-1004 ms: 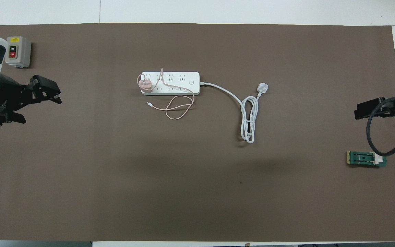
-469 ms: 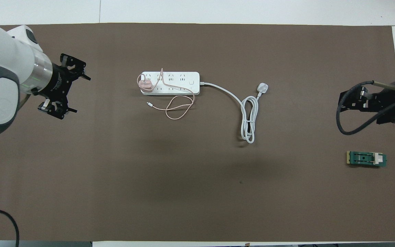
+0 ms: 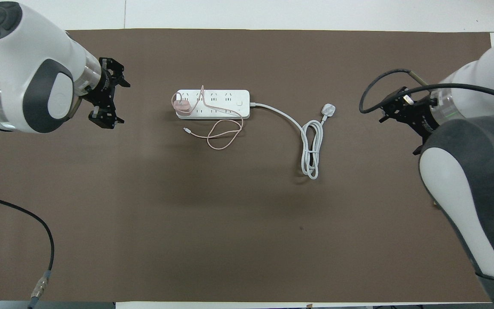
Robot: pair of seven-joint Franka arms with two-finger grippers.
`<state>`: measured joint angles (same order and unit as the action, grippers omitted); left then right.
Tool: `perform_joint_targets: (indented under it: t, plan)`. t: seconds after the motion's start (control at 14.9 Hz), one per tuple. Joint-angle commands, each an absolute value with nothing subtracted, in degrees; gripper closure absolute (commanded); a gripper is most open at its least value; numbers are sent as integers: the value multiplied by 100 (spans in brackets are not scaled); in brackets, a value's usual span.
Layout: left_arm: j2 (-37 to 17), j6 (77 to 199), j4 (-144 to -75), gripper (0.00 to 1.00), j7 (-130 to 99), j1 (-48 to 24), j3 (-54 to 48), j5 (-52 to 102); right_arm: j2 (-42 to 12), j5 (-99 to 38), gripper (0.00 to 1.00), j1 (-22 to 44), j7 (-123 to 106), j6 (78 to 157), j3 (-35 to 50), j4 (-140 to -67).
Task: Unplug charger and place it aside
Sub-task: 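Move the left gripper to the charger while the right gripper reaches the strip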
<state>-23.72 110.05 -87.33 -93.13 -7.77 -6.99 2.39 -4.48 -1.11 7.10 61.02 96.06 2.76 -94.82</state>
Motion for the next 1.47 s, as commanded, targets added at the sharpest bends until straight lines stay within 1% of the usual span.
perform_joint_targets:
  t: [0.0, 0.13, 0.33, 0.47, 0.6, 0.67, 0.87, 0.94, 1.14, 1.27, 1.41]
  plan:
    - [-2847, 11529, -8517, 0, -9991, -1046, -633, 88, -1062, -377, 5, 887, 7063, 9799, 281, -8922]
    - [-3180, 11514, -8263, 0, -10265, -1212, -572, 36, -1378, -675, 5, 1001, 7661, 9975, 273, -8606]
    - [-3304, 11784, -8182, 0, -10423, -1493, -325, 79, -1809, -1193, 5, 1107, 8374, 10378, 281, -8227]
    - [-3287, 12189, -8366, 0, -10625, -1538, -325, 70, -1951, -1755, 5, 1107, 8612, 10869, 272, -8218]
    - [-3278, 12243, -8455, 0, -10696, -1643, -325, 62, -2248, -2003, 5, 1195, 8936, 11152, 272, -8131]
    - [-3252, 12374, -8577, 0, -10766, -1704, -325, 62, -2459, -2065, 5, 1326, 9130, 11310, 272, -7930]
    - [-3199, 12585, -8806, 0, -10863, -1714, -325, 53, -3197, -2214, 5, 1485, 9483, 11382, 272, -7105]
    - [-3191, 12586, -8850, 0, -10863, -1757, -325, 44, -3382, -2224, 5, 1538, 9518, 11399, 272, -6936]
    - [-3076, 12691, -9166, 0, -10872, -1881, -316, 35, -3752, -2600, 5, 1591, 9536, 11706, 281, -6838]
    - [-3059, 12726, -9176, 0, -10881, -1924, -325, 44, -3998, -2716, 5, 1600, 9510, 11847, 290, -6715]
    - [-3059, 12745, -9115, 0, -10898, -2021, -316, 44, -4183, -2707, 5, 1600, 9440, 11813, 447, -6557]
